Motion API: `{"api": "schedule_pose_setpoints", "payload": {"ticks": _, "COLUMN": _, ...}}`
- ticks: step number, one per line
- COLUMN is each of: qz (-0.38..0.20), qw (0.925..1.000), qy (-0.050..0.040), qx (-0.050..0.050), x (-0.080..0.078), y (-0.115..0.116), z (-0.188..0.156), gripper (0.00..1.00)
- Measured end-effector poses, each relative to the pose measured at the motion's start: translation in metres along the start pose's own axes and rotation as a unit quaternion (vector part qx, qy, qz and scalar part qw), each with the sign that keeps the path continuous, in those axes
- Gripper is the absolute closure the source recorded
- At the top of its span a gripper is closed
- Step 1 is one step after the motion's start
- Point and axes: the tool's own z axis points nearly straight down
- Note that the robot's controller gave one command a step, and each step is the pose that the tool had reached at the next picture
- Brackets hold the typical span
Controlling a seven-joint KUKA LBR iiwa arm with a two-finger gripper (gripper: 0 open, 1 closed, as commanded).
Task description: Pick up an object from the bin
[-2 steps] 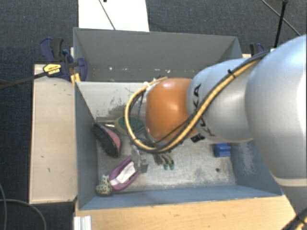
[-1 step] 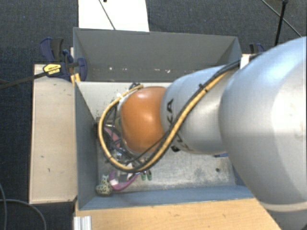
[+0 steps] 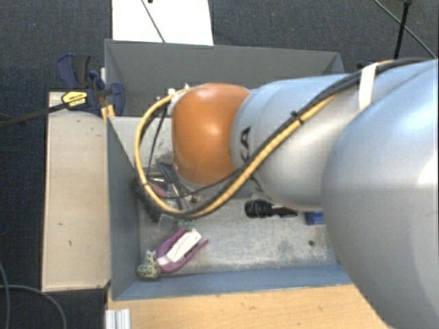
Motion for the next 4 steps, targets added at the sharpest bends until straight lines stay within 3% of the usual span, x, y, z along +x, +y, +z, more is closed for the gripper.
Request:
{"api": "schedule_pose_setpoints", "payload": {"ticks": 1, "qz": -0.161, "qw": 0.9869, "qy": -0.0006, "qx": 0.0, "x": 0.006, "y": -0.002, "z": -0.035, "gripper": 1.0}}
{"api": "schedule_pose_setpoints", "payload": {"ticks": 2, "qz": -0.34, "qw": 0.9403, "qy": 0.0032, "qx": 0.002, "x": 0.009, "y": -0.016, "z": 0.025, "gripper": 1.0}}
{"api": "schedule_pose_setpoints", "payload": {"ticks": 3, "qz": -0.34, "qw": 0.9405, "qy": 0.0018, "qx": 0.001, "x": 0.008, "y": -0.015, "z": 0.024, "gripper": 0.0}}
{"api": "schedule_pose_setpoints", "payload": {"ticks": 4, "qz": -0.517, "qw": 0.8561, "qy": 0.0037, "qx": 0.001, "x": -0.013, "y": -0.036, "z": 0.112, "gripper": 0.0}}
